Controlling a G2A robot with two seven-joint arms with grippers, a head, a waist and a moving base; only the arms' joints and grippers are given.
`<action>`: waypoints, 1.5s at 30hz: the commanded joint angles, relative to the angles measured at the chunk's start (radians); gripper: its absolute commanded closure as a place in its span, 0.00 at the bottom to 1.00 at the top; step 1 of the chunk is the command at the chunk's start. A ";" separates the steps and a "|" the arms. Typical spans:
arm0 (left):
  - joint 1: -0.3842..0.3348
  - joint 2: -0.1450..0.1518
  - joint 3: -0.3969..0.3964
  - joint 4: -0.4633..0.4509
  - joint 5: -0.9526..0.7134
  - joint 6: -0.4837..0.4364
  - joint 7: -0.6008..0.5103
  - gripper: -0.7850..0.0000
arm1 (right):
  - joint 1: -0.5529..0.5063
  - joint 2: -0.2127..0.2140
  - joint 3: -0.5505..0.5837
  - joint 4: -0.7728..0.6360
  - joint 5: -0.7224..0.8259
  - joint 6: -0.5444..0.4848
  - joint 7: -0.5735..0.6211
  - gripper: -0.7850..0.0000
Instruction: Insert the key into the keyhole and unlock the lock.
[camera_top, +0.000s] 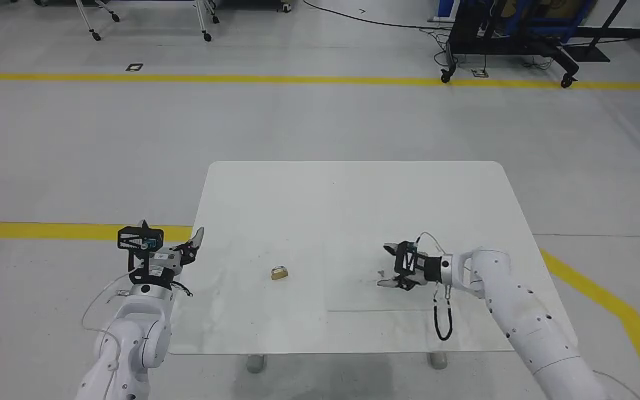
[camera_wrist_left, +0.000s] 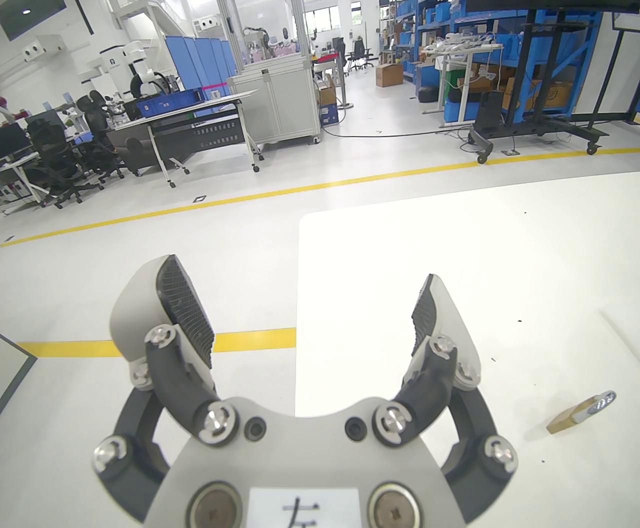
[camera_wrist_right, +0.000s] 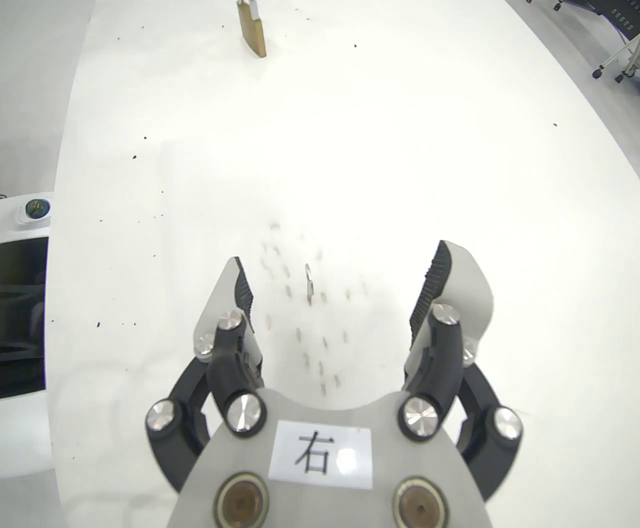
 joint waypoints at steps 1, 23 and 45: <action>0.000 0.000 0.000 0.000 0.000 0.000 0.000 0.00 | 0.006 0.010 -0.022 0.006 -0.012 0.000 -0.025 0.57; 0.000 0.000 0.000 0.000 0.000 0.000 0.000 0.00 | 0.086 0.067 -0.148 0.034 0.010 0.000 -0.068 1.00; 0.000 0.000 0.000 0.000 0.000 0.000 0.000 0.00 | -0.099 0.159 -0.026 0.042 0.279 0.000 -0.609 1.00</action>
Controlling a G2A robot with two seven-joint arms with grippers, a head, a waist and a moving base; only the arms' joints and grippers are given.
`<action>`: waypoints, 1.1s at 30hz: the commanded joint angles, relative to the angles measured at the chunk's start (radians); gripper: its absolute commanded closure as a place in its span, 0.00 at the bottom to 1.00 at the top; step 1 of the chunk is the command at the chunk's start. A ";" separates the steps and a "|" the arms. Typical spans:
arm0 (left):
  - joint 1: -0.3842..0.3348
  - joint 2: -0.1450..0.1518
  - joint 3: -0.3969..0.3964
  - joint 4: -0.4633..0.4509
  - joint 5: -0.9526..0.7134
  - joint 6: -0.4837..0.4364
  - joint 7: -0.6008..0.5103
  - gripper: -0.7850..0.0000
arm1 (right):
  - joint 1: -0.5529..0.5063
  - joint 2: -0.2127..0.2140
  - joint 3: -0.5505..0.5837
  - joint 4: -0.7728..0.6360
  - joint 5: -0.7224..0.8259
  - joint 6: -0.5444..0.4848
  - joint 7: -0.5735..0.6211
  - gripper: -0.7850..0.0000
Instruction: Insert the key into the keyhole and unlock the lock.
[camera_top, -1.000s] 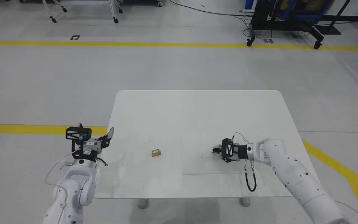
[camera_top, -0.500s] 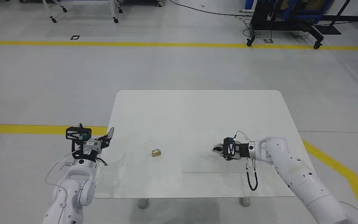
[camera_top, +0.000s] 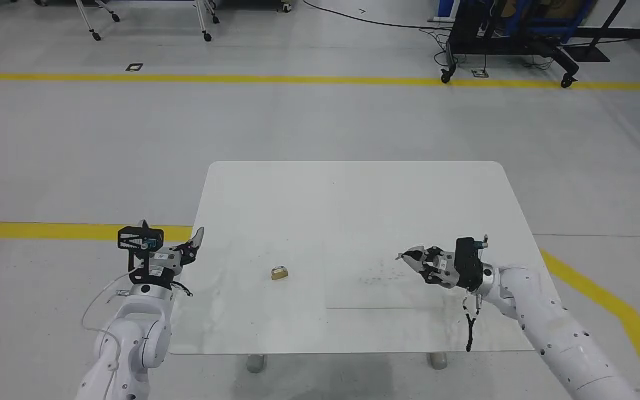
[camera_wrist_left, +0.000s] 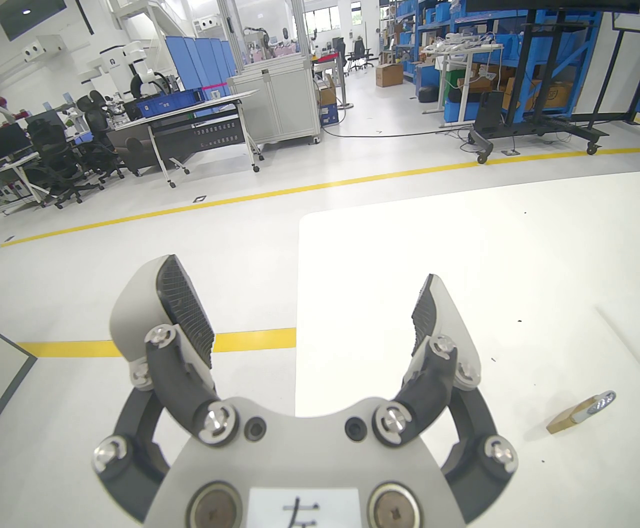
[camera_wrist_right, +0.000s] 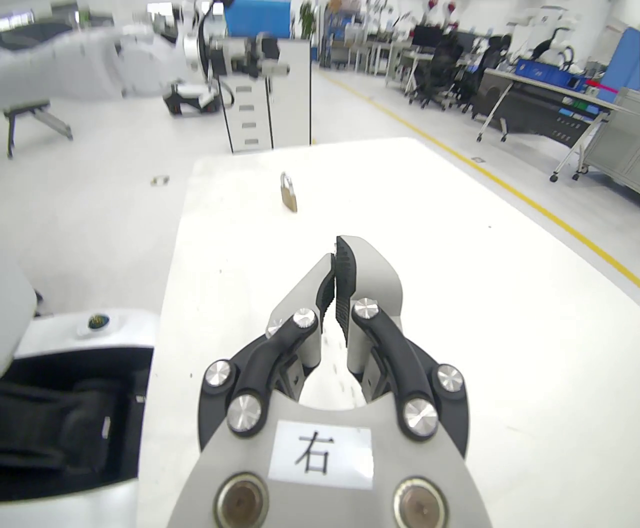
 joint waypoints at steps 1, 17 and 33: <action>0.000 0.000 0.000 0.000 0.000 0.000 0.000 0.00 | 0.011 0.014 -0.019 0.049 0.049 0.000 -0.030 1.00; -0.019 -0.004 -0.001 0.001 -0.140 -0.064 -0.005 0.00 | 0.013 0.002 -0.067 0.011 0.112 0.000 -0.010 1.00; -0.155 -0.007 0.047 0.092 -0.469 -0.348 -0.145 0.00 | 0.150 -0.003 -0.340 0.031 0.365 0.000 -0.035 1.00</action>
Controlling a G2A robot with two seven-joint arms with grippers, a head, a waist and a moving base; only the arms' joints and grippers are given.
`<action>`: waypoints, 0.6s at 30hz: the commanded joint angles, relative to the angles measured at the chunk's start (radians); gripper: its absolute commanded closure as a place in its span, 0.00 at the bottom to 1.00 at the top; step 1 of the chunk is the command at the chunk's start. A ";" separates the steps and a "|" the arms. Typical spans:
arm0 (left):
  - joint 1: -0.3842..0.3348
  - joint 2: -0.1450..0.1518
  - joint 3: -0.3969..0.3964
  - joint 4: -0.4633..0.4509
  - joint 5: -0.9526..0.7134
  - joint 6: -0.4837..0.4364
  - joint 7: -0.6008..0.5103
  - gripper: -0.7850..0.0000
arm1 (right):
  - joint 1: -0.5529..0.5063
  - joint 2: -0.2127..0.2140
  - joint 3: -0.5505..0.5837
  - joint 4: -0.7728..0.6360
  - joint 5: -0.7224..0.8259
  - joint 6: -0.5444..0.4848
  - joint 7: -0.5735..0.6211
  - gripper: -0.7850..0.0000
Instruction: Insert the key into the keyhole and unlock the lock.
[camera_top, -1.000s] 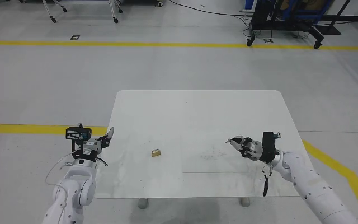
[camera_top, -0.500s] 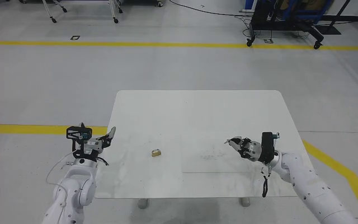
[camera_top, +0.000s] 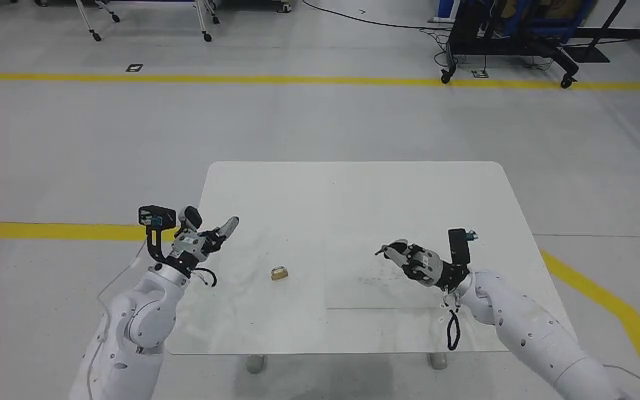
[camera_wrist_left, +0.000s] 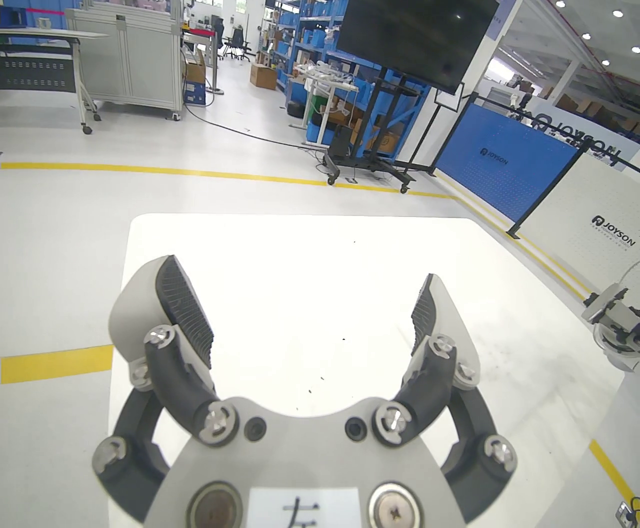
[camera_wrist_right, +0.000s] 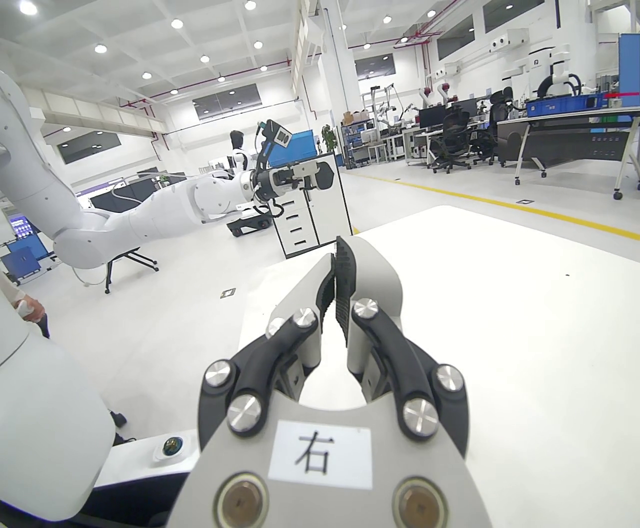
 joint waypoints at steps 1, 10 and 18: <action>-0.001 0.000 0.001 -0.004 0.009 0.005 0.002 0.00 | 0.000 0.000 0.000 0.000 0.000 0.000 0.000 1.00; -0.198 -0.001 0.195 0.219 -0.793 -0.483 -0.370 0.00 | 0.026 -0.038 -0.120 -0.097 0.215 0.000 0.106 1.00; -0.452 -0.005 0.386 0.446 -1.234 -0.521 -0.806 0.00 | 0.134 -0.085 -0.344 -0.109 0.500 0.000 0.148 1.00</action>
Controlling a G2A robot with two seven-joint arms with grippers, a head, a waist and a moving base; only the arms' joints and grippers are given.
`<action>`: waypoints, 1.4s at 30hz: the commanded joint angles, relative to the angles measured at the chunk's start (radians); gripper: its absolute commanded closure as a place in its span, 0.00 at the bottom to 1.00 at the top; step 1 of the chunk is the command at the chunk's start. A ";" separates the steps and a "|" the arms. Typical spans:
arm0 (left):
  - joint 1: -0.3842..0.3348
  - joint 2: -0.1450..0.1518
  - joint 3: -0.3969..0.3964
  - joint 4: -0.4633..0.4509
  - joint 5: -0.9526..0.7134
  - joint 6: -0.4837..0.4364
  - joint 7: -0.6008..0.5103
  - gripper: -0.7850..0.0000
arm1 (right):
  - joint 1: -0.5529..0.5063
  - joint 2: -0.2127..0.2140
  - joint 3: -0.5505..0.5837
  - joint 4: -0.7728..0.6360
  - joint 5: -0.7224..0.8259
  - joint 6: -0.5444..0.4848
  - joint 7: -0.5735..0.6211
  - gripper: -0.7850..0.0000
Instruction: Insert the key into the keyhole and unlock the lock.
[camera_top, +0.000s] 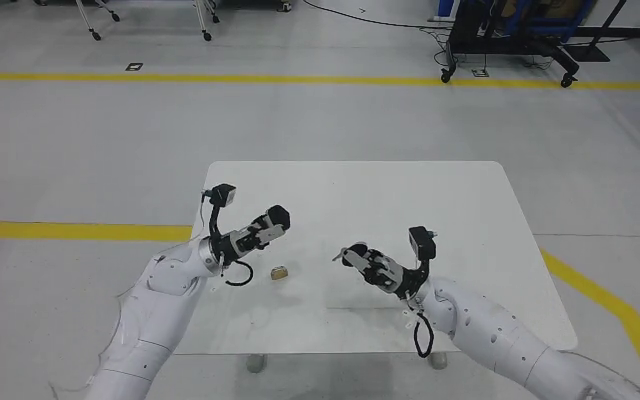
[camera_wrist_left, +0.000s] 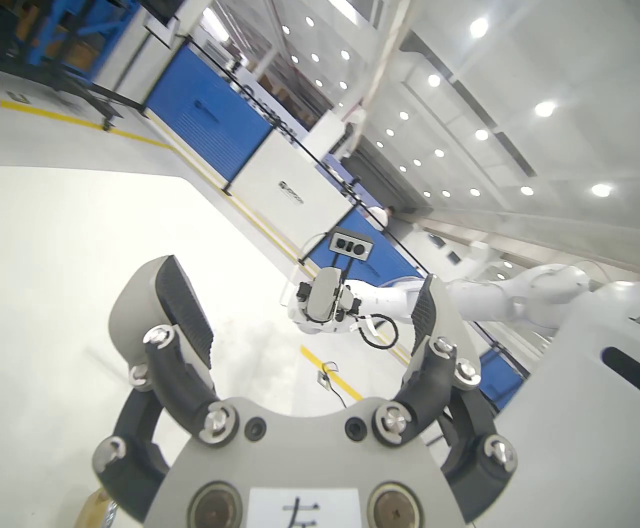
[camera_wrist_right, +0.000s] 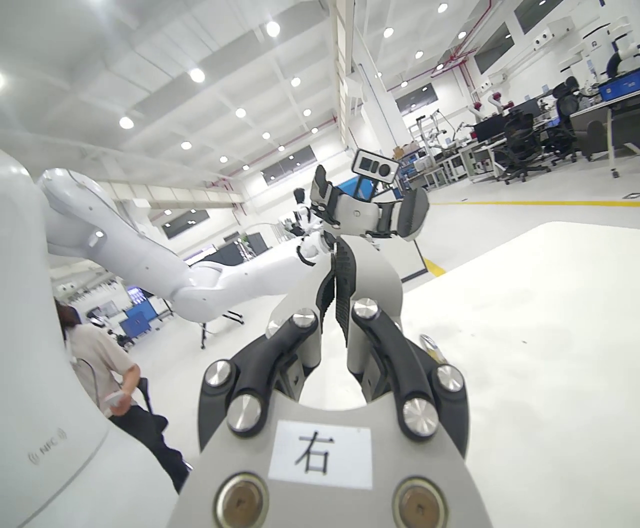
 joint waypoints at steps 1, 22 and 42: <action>-0.037 -0.004 0.047 0.018 -0.010 0.010 -0.016 0.00 | 0.027 -0.010 -0.049 0.018 0.048 0.000 0.014 1.00; -0.200 0.019 0.372 0.144 0.063 -0.132 0.127 0.62 | 0.147 -0.061 -0.215 0.144 0.102 0.000 -0.161 1.00; -0.260 0.062 0.482 0.141 0.052 -0.137 0.132 1.00 | 0.180 -0.084 -0.259 0.185 0.147 0.000 -0.161 1.00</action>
